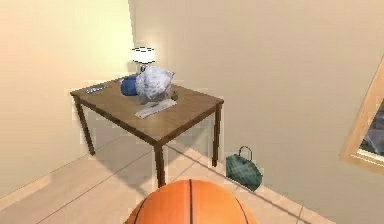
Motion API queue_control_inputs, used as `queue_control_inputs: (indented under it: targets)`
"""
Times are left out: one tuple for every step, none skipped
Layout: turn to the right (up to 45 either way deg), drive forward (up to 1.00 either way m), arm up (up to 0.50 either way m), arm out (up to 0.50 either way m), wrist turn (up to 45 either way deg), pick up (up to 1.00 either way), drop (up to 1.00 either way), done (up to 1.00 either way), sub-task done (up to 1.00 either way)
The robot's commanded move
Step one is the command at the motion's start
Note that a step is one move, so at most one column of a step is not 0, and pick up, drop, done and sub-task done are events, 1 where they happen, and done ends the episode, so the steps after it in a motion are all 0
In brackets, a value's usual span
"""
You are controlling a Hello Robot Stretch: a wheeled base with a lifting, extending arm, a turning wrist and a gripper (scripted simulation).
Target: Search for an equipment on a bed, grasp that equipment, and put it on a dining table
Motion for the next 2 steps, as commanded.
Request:
queue_control_inputs:
  targets:
    - [0.0,0.25,0.00,0.00,0.0,0.00,0.00,0.00,0.00]
    - [-45.0,0.00,0.00,0.00,0.0,0.00,0.00,0.00,0.00]
